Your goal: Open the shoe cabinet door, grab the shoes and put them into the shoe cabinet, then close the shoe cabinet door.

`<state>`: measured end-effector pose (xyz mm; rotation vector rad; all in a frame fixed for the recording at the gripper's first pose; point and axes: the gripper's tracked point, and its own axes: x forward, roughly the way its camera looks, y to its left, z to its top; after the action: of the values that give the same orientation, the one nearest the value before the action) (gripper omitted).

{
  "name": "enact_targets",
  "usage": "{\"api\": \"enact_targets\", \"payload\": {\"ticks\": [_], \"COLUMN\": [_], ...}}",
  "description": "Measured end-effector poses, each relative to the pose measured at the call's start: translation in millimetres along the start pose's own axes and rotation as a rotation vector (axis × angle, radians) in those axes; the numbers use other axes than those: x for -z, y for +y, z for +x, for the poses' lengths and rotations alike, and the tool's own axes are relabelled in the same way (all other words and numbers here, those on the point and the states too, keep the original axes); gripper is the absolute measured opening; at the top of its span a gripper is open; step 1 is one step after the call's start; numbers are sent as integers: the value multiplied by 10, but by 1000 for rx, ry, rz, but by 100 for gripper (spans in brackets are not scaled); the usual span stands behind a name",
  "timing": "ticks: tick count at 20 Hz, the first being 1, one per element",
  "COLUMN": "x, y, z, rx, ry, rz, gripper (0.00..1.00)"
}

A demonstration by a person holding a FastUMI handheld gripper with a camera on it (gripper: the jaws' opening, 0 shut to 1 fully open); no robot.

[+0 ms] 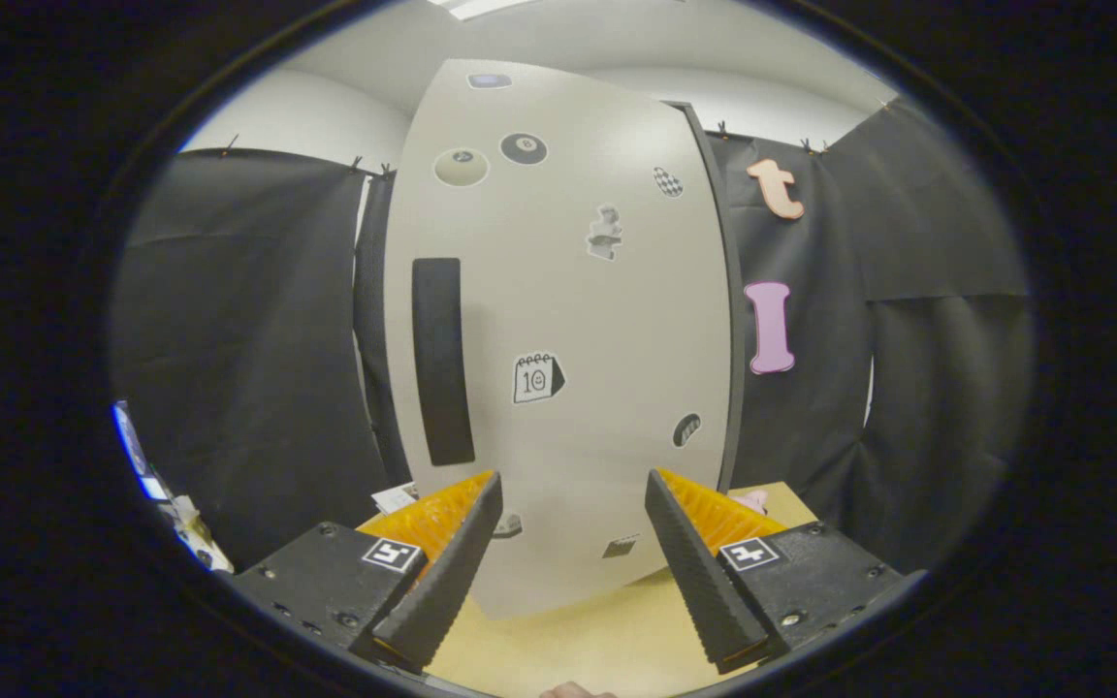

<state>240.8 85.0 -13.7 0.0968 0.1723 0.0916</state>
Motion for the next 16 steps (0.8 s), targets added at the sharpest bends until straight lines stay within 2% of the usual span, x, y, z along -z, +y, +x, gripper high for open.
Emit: {"api": "enact_targets", "payload": {"ticks": [3, 10, 16], "x": [164, 363, 365], "y": [-36, -151, -287], "z": [-111, -354, -740], "rx": [53, 89, 138], "ry": [47, 64, 57], "rz": [56, 114, 22], "gripper": [97, 97, 97]}}
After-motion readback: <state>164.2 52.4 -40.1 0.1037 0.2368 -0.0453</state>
